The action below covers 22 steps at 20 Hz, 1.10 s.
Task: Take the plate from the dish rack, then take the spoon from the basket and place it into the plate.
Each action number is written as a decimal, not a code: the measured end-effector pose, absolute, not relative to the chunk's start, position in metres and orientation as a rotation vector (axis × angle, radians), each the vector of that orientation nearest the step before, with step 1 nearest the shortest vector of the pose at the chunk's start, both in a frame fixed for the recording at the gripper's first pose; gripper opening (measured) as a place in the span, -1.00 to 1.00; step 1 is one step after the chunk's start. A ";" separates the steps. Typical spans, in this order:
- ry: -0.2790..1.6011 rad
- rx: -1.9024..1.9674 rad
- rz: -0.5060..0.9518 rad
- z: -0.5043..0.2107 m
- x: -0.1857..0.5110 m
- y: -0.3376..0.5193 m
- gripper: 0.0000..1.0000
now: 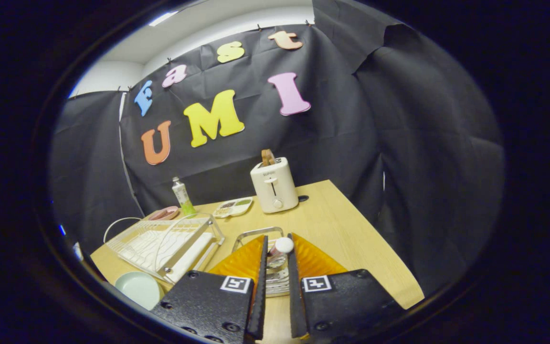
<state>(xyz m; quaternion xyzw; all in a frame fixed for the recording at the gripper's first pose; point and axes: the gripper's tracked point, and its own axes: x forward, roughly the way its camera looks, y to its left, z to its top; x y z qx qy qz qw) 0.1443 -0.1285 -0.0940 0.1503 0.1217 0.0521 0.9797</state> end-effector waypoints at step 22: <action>0.235 0.166 0.382 0.033 -0.004 0.028 -0.71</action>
